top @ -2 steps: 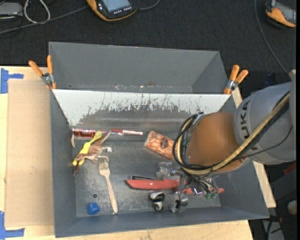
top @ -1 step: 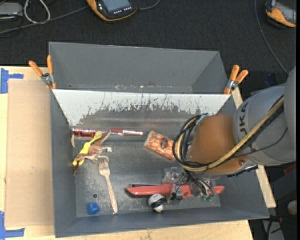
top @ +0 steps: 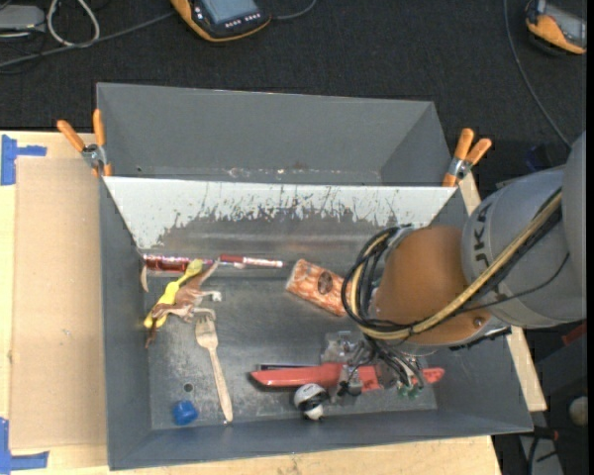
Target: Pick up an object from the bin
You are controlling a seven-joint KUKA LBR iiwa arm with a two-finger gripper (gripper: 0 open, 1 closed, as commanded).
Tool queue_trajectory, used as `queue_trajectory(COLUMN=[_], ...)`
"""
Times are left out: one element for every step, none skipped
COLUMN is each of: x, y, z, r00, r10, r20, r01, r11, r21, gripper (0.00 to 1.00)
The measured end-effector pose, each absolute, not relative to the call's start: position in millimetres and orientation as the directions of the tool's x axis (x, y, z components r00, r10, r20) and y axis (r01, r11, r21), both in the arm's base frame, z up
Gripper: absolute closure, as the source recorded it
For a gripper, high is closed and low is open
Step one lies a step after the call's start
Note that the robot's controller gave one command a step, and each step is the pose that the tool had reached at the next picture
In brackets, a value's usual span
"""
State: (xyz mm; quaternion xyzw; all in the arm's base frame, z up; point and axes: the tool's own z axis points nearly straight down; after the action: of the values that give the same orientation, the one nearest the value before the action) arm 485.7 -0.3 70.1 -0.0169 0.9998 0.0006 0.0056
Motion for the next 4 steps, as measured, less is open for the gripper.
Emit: queue_trajectory(x=[485.3, 477.2, 500.4, 497.2], y=[12.7, -7.2, 8.1, 0.9], z=[124.3, 190.5, 128.0, 169.3], r00=[-0.997, -0.997, -0.962, -0.946], r10=[-0.073, -0.081, -0.272, -0.324], r20=[0.0, -0.001, -0.007, 0.002], r01=[-0.073, -0.081, -0.272, -0.324], r11=[0.997, 0.997, 0.962, 0.946], r21=[0.001, 0.001, 0.001, 0.003], gripper=[1.0, 1.0, 1.0, 1.0])
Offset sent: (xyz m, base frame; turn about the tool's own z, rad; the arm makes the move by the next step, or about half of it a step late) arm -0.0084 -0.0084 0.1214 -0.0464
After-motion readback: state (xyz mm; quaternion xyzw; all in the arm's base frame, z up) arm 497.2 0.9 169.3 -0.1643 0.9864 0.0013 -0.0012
